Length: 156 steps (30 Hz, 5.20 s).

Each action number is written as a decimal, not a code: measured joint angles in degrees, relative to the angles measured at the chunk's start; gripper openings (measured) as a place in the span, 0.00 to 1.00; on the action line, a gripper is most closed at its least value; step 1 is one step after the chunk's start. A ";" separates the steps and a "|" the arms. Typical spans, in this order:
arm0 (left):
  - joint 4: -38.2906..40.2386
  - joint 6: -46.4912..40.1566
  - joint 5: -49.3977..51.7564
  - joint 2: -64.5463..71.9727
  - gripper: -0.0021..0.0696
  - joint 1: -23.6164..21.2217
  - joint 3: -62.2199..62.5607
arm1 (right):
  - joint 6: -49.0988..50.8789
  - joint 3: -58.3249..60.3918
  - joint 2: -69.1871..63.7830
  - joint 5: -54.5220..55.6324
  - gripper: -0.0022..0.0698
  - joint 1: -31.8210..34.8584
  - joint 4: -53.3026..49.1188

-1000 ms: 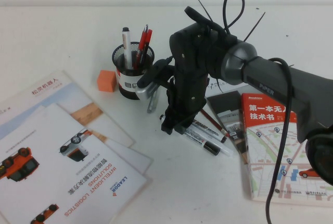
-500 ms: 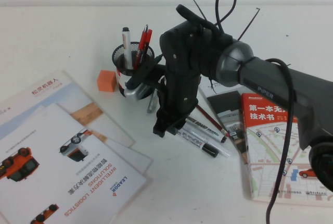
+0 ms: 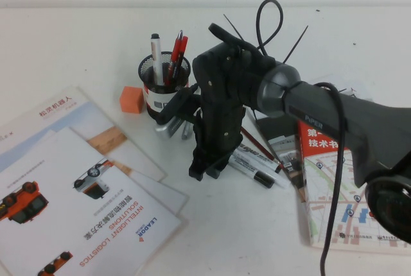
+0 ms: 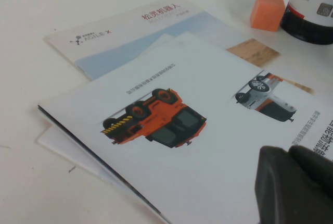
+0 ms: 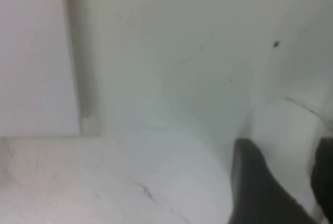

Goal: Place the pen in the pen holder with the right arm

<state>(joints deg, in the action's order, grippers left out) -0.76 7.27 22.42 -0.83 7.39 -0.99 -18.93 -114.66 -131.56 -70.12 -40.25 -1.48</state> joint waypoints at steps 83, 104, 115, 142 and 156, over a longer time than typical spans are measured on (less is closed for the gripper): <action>0.00 0.00 0.00 0.00 0.03 0.00 0.00 | 25.27 34.32 34.40 52.73 0.20 -1.46 3.94; 0.00 0.00 0.00 0.00 0.03 0.00 0.00 | 37.71 25.29 14.98 95.57 0.20 3.80 -16.73; 0.00 0.00 0.00 0.00 0.03 0.00 0.00 | 36.22 18.50 5.72 94.98 0.35 5.27 -16.02; 0.00 0.00 0.00 0.00 0.03 0.00 0.00 | 38.59 61.86 54.59 81.42 0.00 0.52 -16.30; 0.00 0.00 0.00 0.00 0.03 0.00 0.00 | 38.59 85.83 77.98 77.55 0.00 3.76 -15.48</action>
<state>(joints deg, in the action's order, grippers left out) -0.76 7.27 22.42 -0.83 7.39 -0.99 19.66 -28.83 -53.58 7.44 -36.49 -16.97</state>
